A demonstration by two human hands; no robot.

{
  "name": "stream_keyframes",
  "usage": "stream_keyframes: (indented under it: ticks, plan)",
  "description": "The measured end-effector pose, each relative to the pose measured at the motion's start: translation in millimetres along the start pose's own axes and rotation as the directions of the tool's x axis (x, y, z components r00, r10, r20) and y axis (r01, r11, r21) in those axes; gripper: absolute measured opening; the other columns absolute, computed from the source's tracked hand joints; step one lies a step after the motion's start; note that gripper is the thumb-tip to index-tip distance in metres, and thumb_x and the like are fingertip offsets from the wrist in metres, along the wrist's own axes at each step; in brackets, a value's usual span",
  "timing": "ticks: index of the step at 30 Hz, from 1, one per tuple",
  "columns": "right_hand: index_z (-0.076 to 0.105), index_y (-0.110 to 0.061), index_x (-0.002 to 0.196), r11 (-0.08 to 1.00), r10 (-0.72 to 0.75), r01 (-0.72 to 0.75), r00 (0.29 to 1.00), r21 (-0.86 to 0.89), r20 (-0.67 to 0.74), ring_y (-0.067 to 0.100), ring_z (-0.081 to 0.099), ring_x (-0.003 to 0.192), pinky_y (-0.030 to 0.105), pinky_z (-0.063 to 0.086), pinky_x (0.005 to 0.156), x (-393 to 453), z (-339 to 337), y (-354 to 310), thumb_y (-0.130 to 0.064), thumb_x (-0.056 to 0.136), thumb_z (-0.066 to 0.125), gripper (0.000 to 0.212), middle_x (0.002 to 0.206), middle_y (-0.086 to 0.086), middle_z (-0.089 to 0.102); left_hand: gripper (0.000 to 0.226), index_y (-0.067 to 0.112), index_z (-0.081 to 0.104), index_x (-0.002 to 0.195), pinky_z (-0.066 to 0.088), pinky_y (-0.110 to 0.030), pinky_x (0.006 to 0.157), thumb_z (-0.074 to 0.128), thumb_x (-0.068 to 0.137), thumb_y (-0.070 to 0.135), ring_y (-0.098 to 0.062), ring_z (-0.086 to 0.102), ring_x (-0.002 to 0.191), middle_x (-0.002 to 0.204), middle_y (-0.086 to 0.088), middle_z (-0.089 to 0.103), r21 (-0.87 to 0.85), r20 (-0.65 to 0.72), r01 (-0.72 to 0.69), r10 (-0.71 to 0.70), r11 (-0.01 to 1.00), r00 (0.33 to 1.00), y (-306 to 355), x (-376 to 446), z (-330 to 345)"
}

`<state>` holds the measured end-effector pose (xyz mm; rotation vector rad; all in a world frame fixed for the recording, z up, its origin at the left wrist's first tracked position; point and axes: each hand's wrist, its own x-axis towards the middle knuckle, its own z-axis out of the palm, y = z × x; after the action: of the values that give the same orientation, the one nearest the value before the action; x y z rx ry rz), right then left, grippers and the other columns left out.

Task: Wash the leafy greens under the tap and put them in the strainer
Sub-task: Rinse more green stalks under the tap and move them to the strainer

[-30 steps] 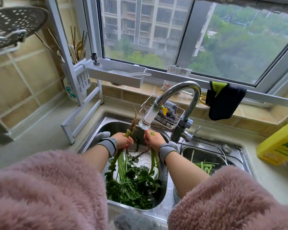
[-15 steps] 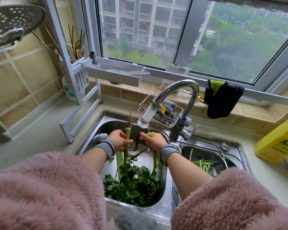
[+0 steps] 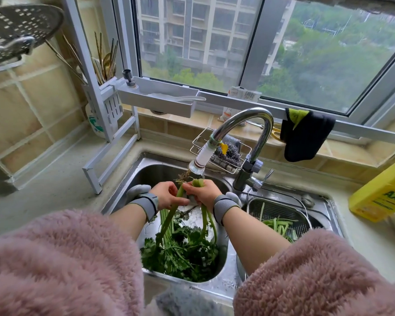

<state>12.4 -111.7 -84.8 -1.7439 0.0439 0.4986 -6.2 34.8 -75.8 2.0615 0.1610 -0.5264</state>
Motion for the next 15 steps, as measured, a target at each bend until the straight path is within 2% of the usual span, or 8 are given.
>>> stream_keyframes:
  ticks: [3, 6, 8, 10, 13, 15]
  plan:
    - [0.062, -0.016, 0.077, 1.000, -0.009, 0.009, 1.000, 0.000, -0.004, -0.005, 0.049, 0.035, 0.009, 0.036, 0.040, 0.2, -1.7, 1.8, -0.014, 0.090, 0.060, 0.013, 0.058, -0.007, 0.061, 0.011, 0.008, 0.058, 0.093, 0.051, -0.023, 0.064, 0.064, 0.087, 0.016, -0.014, 0.057, 0.069, 0.081, -0.007, 0.061, -0.162, 0.091, 0.045, -0.030, 0.986, 0.995, -2.0, -2.1, -3.7]
    - [0.063, -0.018, 0.078, 1.000, -0.010, 0.010, 1.000, -0.005, -0.018, -0.005, 0.048, 0.036, 0.011, 0.036, 0.043, 0.8, -1.6, 4.6, -0.015, 0.091, 0.058, 0.014, 0.064, -0.004, 0.058, 0.006, 0.010, 0.062, 0.095, 0.053, -0.030, 0.075, 0.060, 0.089, 0.010, -0.018, 0.062, 0.082, 0.087, -0.007, 0.066, -0.142, 0.121, 0.047, -0.030, 0.989, 0.992, -5.2, -2.4, -7.0]
    - [0.064, -0.019, 0.079, 1.000, -0.003, 0.003, 1.000, 0.013, -0.019, -0.003, 0.047, 0.038, 0.013, 0.036, 0.045, 1.8, -0.2, 6.0, -0.017, 0.092, 0.058, 0.015, 0.058, -0.009, 0.059, 0.003, 0.010, 0.062, 0.091, 0.055, -0.032, 0.076, 0.061, 0.088, 0.010, -0.018, 0.064, 0.078, 0.084, -0.007, 0.066, -0.144, 0.110, 0.041, -0.025, 0.989, 0.994, -4.7, -2.4, -6.4]
    - [0.065, -0.019, 0.080, 0.999, -0.010, 0.010, 1.000, 0.035, 0.006, 0.000, 0.048, 0.042, 0.016, 0.038, 0.047, 2.1, 1.5, 5.6, -0.019, 0.091, 0.058, 0.013, 0.057, -0.010, 0.061, 0.002, 0.008, 0.060, 0.089, 0.057, -0.031, 0.073, 0.061, 0.088, 0.008, -0.017, 0.063, 0.069, 0.078, -0.008, 0.065, -0.168, 0.091, 0.034, -0.019, 0.985, 0.996, -4.0, -1.6, -5.2]
    - [0.064, -0.015, 0.087, 0.998, -0.027, 0.025, 0.999, 0.055, 0.028, -0.001, 0.057, 0.047, 0.014, 0.046, 0.050, -0.2, 2.0, 2.0, -0.016, 0.087, 0.064, 0.001, 0.072, -0.002, 0.064, 0.005, 0.010, 0.059, 0.085, 0.053, -0.020, 0.058, 0.063, 0.086, 0.008, -0.013, 0.060, 0.063, 0.074, -0.006, 0.061, -0.123, 0.052, 0.003, 0.003, 0.992, 0.999, -3.1, -1.2, -4.8]
    - [0.064, -0.008, 0.096, 0.999, -0.049, 0.048, 0.999, 0.016, 0.023, -0.004, 0.055, 0.043, 0.009, 0.042, 0.045, -0.5, 1.7, 1.1, -0.013, 0.087, 0.063, 0.010, 0.074, -0.001, 0.063, 0.006, 0.011, 0.059, 0.083, 0.049, -0.015, 0.053, 0.064, 0.085, 0.009, -0.010, 0.057, 0.061, 0.073, -0.005, 0.060, -0.100, 0.045, -0.010, 0.015, 0.995, 0.999, -2.2, -0.5, -5.5]
